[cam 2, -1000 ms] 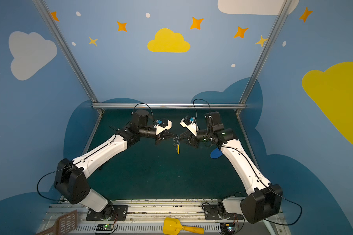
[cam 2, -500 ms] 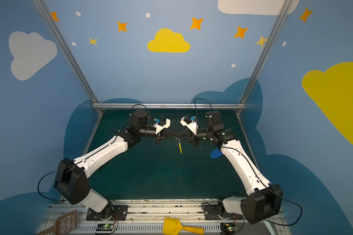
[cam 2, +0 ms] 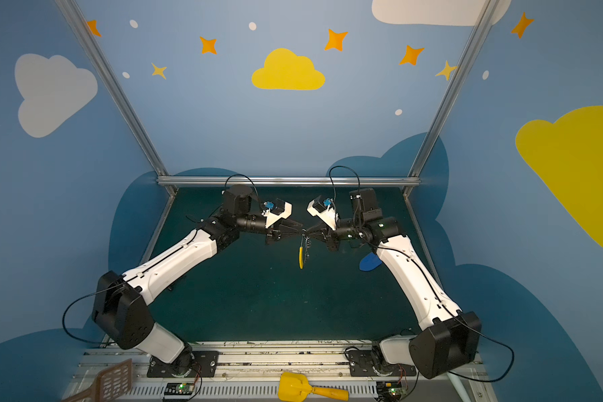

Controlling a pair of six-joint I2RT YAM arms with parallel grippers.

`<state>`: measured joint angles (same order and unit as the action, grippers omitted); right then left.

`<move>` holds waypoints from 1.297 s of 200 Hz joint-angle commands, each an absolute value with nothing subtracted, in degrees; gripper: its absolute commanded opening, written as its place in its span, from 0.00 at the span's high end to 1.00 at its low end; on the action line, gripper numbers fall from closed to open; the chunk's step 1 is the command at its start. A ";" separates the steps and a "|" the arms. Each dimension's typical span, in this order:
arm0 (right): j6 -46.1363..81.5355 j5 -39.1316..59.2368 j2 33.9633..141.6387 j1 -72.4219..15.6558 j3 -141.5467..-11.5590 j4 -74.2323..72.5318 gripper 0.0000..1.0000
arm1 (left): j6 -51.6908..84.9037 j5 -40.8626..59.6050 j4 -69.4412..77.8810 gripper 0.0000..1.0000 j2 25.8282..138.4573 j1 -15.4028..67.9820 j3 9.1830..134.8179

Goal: Put the keys on the keyring

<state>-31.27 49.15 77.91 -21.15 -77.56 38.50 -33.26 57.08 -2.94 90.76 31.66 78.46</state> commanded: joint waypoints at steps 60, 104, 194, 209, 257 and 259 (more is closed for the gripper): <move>-37.00 43.23 83.56 -22.62 -88.73 57.88 1.00 | -46.17 53.19 -22.52 0.73 95.59 32.54 87.55; -37.79 40.56 85.33 -24.32 -91.51 61.60 1.00 | -46.76 52.45 -23.91 0.73 96.50 33.64 88.59; -38.89 38.61 86.49 -26.36 -92.55 62.95 1.00 | -46.10 53.48 -23.08 0.77 96.86 34.64 88.60; -38.70 38.39 86.44 -26.57 -92.52 62.54 1.00 | -45.70 53.86 -22.63 0.82 96.92 34.63 88.64; -38.14 38.94 84.51 -26.38 -90.50 59.09 1.00 | -46.10 53.70 -23.55 0.92 97.03 34.67 88.49; -38.14 38.94 84.48 -26.37 -90.45 59.07 1.00 | -46.15 53.66 -23.66 0.91 97.03 34.64 88.50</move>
